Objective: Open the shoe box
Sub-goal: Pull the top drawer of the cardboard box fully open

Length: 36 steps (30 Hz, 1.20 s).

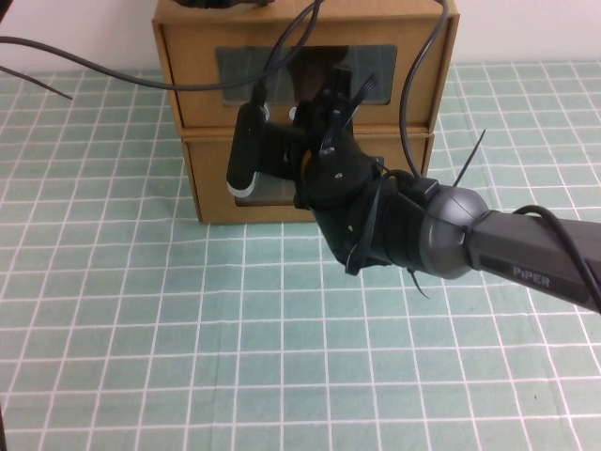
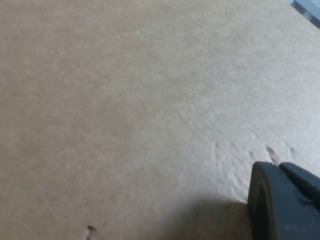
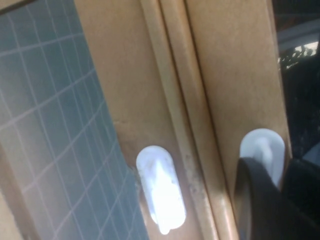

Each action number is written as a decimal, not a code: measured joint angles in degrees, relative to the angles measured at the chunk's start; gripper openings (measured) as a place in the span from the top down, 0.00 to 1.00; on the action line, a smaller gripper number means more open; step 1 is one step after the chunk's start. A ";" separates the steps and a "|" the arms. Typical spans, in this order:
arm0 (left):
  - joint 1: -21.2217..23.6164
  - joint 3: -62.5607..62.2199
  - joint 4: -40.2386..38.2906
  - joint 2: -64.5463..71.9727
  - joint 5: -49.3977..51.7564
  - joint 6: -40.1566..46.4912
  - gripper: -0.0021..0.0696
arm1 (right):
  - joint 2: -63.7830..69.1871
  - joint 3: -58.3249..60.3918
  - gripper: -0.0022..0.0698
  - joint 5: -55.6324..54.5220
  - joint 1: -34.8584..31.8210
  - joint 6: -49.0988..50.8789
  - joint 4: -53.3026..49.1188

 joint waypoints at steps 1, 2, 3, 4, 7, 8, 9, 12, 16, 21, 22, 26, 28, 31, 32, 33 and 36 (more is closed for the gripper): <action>0.00 0.00 0.00 0.00 0.08 0.00 0.98 | 0.00 0.00 0.85 0.24 0.12 0.00 0.00; 0.00 0.00 0.00 0.00 0.08 0.00 0.98 | 0.00 0.00 0.85 0.61 0.35 0.00 0.00; 0.00 0.00 0.00 0.00 0.08 0.00 0.98 | 0.00 0.11 0.85 0.88 0.49 -0.09 0.00; 0.00 0.00 0.00 0.00 0.22 0.00 0.98 | -0.23 0.41 0.85 1.11 0.61 -0.09 -0.14; 0.00 0.00 -0.22 0.00 0.56 0.00 0.98 | -1.11 1.84 0.87 1.98 1.10 -0.22 -0.42; 0.00 0.00 -0.20 0.00 0.67 0.00 0.98 | -1.48 2.47 0.87 2.24 1.40 -0.22 -0.56; 0.00 0.00 -0.33 0.00 0.83 0.00 0.98 | -1.80 3.00 0.87 2.37 1.67 -0.22 -0.56; 0.00 0.00 -0.42 0.00 1.16 0.00 0.98 | -3.54 5.59 0.87 3.15 2.61 -0.22 -0.67; 0.00 0.00 -0.42 0.00 1.28 0.00 0.98 | -6.28 9.53 0.88 4.76 4.65 0.13 -0.67; 0.00 0.00 -0.42 0.00 1.28 0.00 0.98 | -9.75 15.13 0.88 8.08 8.43 2.34 -0.41; 0.00 0.00 -0.42 0.00 1.28 0.00 0.98 | -10.54 16.33 0.88 8.96 9.44 2.61 -0.10; 0.00 0.00 -0.42 0.00 1.28 0.00 0.98 | -14.13 20.62 0.88 12.17 13.99 4.70 1.54; 0.00 0.00 -0.32 0.00 1.28 0.00 0.98 | -15.79 22.53 0.88 13.48 16.27 5.41 2.87; 0.00 0.00 -0.22 0.00 1.28 -0.10 0.98 | -18.45 25.15 0.88 14.95 19.66 6.61 5.62; 0.00 0.00 -0.21 0.00 1.28 -0.10 0.98 | -19.14 25.82 0.88 15.50 20.47 6.71 6.53; 0.00 0.00 -0.21 0.00 1.28 -0.10 0.98 | -19.49 26.26 0.88 15.81 20.91 6.71 7.12; 0.00 0.00 -0.21 0.00 1.28 -0.10 0.98 | -19.71 27.11 0.88 16.88 21.45 6.71 8.38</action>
